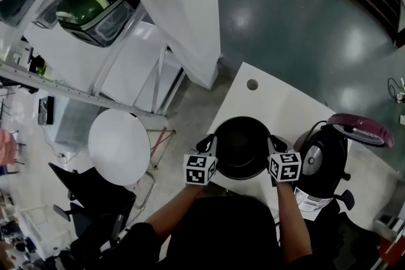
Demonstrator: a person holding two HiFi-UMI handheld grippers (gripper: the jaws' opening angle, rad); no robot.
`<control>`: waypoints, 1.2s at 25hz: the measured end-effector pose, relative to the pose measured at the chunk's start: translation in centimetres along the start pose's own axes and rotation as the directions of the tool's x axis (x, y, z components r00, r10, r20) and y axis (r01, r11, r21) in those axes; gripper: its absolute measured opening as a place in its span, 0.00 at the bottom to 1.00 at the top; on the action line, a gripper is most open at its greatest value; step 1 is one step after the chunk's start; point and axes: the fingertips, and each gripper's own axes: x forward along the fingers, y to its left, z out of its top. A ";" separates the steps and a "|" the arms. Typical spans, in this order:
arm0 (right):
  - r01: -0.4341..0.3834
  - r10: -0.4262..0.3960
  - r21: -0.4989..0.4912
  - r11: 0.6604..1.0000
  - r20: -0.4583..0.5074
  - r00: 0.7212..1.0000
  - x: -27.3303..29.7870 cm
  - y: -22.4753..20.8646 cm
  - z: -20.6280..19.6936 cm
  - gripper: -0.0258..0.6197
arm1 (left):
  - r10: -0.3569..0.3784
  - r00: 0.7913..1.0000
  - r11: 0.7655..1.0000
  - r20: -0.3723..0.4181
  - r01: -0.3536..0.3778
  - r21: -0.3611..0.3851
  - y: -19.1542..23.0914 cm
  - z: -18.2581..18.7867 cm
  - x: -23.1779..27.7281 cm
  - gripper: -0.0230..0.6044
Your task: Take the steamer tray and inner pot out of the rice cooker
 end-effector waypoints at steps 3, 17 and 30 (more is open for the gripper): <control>-0.003 0.003 0.002 1.000 -0.010 1.000 0.7 -0.1 0.3 0.08 | 0.006 1.000 1.000 0.000 -0.006 0.000 0.4 0.4 0.4 0.08; -0.006 0.006 0.005 1.000 -0.079 0.997 2.6 -1.0 -2.0 0.08 | 0.005 0.997 1.000 -0.075 -0.004 0.007 0.7 -1.7 2.5 0.08; -0.055 0.061 0.064 0.996 -0.106 0.992 3.6 -1.3 -2.6 0.08 | -0.016 0.996 0.994 -0.083 0.025 0.109 1.2 -2.4 4.1 0.08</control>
